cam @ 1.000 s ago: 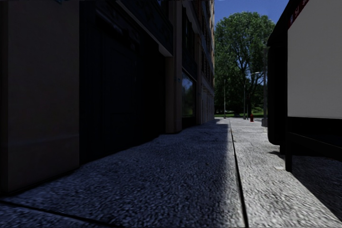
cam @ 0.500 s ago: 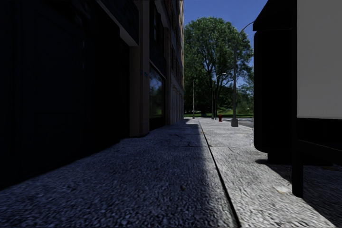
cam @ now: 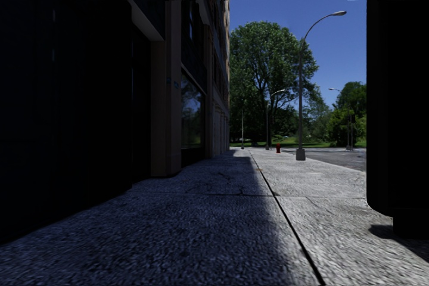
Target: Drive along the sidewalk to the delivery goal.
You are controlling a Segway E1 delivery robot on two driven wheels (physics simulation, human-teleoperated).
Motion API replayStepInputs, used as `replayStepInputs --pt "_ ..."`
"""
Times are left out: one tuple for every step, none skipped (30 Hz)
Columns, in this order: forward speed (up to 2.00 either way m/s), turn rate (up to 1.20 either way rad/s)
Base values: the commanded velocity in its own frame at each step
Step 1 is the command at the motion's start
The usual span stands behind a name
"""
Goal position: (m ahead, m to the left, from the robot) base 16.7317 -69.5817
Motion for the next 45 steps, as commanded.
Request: replayStepInputs --pt "1.97 -0.29" --pt "1.97 -0.29" --pt "1.97 -0.29" --pt "1.97 -0.29" --pt "1.97 -0.29" --pt "1.97 -0.29" --pt "1.97 -0.29" --pt "1.97 -0.29" --pt "1.97 -0.29" --pt "1.97 -0.29" --pt "1.97 -0.29" --pt "1.97 -0.29" --pt "1.97 -0.29" --pt "1.97 -0.11" --pt "1.97 0.0" --pt "1.97 0.0" --pt "1.97 0.0" --pt "1.97 0.0" --pt "1.97 0.0" --pt "1.97 0.0" --pt "1.97 0.0" --pt "1.97 0.0" --pt "1.97 0.0" --pt "1.97 -0.06" --pt "1.97 -0.06" --pt "1.97 -0.16" --pt "1.97 -0.22" --pt "1.97 -0.22" --pt "1.97 -0.25" --pt "1.97 -0.27" --pt "1.97 -0.29" --pt "1.97 -0.29" --pt "1.97 -0.31" --pt "1.97 -0.32" --pt "1.97 -0.32" --pt "1.97 -0.32" --pt "1.97 -0.32" --pt "1.97 -0.32" --pt "1.97 -0.32" --pt "1.97 -0.32" --pt "1.97 -0.32" --pt "1.97 -0.32" --pt "1.97 -0.32" --pt "1.97 -0.32" --pt "1.97 -0.38"
